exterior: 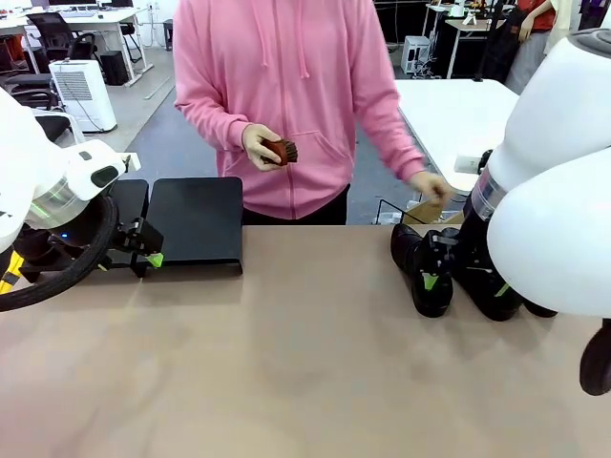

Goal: Organize the shoes by placing them on the stand.
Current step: Pick up one Shoe and place it in the middle of the table.

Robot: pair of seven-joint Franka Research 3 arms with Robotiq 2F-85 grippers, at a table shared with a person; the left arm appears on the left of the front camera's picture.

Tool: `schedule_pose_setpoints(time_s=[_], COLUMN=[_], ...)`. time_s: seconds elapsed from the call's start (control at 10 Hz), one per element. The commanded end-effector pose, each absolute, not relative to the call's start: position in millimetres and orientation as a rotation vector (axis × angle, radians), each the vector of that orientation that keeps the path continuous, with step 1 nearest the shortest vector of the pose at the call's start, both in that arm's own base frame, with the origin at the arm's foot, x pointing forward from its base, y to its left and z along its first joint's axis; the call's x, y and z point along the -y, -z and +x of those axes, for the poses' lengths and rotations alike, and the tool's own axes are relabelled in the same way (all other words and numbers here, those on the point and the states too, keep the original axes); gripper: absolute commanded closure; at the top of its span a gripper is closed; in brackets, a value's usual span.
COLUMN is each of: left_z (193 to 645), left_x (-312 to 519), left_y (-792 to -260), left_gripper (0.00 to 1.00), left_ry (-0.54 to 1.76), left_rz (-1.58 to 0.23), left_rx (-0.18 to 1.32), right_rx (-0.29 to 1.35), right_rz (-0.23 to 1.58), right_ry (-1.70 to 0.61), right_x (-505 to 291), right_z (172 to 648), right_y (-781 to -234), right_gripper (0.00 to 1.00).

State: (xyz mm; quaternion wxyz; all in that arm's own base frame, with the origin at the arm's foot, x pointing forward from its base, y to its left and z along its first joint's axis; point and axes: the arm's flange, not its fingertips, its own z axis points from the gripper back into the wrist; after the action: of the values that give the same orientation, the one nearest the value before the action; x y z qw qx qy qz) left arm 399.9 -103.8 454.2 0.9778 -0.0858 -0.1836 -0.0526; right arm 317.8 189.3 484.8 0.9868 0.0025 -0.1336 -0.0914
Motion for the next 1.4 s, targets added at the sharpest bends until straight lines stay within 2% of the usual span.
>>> schedule_pose_setpoints(time_s=[0.0, 1.0, 1.2, 1.3], left_z=[399.4, 399.4, 399.4, 399.4], left_x=[102.9, 102.9, 102.9, 102.9], left_y=[-453.1, -453.1, -453.1, -453.1], left_gripper=[0.03, 0.03, 0.03, 0.03], left_ry=[0.096, 0.096, 0.096, 0.096], left_rz=[-0.189, -0.189, -0.189, -0.189], left_rx=[0.369, 0.369, 0.369, 0.369], right_rx=[0.264, 0.287, 0.267, 0.308], right_rz=[0.012, -0.008, -0.01, -0.016], right_ry=[0.175, 0.158, 0.154, 0.133], right_x=[-186.7, -189.3, -193.2, -198.2], right_z=[317.1, 322.1, 348.6, 365.2], right_y=[-485.2, -486.0, -471.0, -464.1], right_gripper=[0.0, 0.0, 0.0, 0.0])
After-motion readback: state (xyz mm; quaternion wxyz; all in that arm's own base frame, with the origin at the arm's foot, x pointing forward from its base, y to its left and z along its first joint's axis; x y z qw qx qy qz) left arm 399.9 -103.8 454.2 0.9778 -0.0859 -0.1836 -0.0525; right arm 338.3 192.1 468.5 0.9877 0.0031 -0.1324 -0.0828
